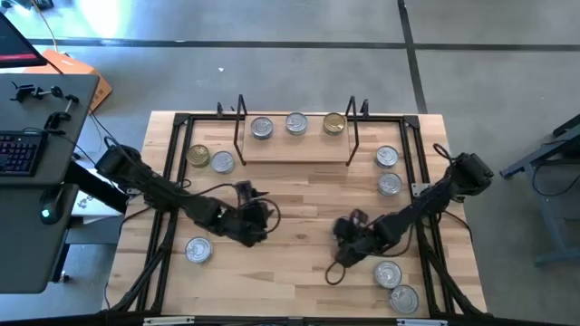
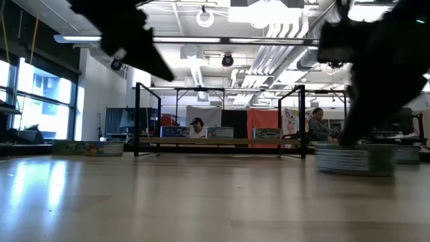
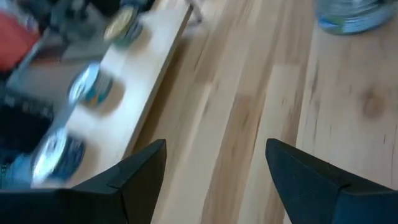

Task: Stack canned seafood by type on shelf
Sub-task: Put the light green tuna can on the shelf and align it with the other light green tuna can

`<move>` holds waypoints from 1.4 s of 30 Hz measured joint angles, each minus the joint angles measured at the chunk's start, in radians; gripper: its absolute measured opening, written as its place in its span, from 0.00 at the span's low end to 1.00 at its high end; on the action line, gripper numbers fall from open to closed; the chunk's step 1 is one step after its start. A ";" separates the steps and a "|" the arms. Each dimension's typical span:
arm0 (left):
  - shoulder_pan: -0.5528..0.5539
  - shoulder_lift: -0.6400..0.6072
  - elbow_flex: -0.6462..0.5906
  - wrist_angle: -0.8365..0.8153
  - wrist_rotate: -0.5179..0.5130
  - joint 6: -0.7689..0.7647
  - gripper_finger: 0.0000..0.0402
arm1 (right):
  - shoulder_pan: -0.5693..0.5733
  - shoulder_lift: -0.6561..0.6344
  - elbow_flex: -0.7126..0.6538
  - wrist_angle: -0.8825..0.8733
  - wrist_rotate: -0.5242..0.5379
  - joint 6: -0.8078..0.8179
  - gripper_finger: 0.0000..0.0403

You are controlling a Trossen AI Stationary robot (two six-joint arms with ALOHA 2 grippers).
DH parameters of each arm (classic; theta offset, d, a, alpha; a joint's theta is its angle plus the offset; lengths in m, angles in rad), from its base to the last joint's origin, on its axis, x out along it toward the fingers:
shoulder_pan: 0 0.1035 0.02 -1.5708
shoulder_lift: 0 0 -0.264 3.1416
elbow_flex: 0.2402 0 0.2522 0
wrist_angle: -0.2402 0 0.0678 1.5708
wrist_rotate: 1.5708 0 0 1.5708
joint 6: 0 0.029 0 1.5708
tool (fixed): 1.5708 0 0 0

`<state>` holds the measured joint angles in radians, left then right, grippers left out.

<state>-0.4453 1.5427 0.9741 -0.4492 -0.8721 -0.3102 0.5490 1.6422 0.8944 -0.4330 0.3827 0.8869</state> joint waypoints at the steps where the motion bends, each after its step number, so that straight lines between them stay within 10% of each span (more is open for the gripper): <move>1: -0.018 -0.018 0.000 -0.068 -0.008 -0.062 0.67 | -0.009 0.000 0.020 -0.003 0.007 -0.030 0.15; 7: -0.154 -0.134 0.000 -0.429 0.006 -0.446 0.67 | 0.002 -0.034 0.178 -0.181 0.237 0.007 0.09; 16: -0.110 -0.177 -0.090 -0.984 0.392 -1.079 0.60 | -0.056 -0.032 0.115 -0.004 0.316 -0.167 0.05; 21: 0.176 -0.243 -0.202 -0.928 0.485 -1.038 0.50 | -0.100 -0.032 0.091 0.077 0.287 -0.271 0.05; 31: 0.742 -0.229 -0.203 -0.706 0.364 -0.456 0.24 | -0.108 -0.032 0.091 0.139 0.170 -0.372 0.05; 42: 1.050 -0.216 -0.211 -0.579 0.352 -0.184 0.17 | -0.071 -0.032 0.091 0.162 0.166 -0.372 0.05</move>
<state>0.6048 1.3270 0.7635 -1.0287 -0.5203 -0.4943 0.4781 1.6100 0.9855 -0.2714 0.5484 0.5152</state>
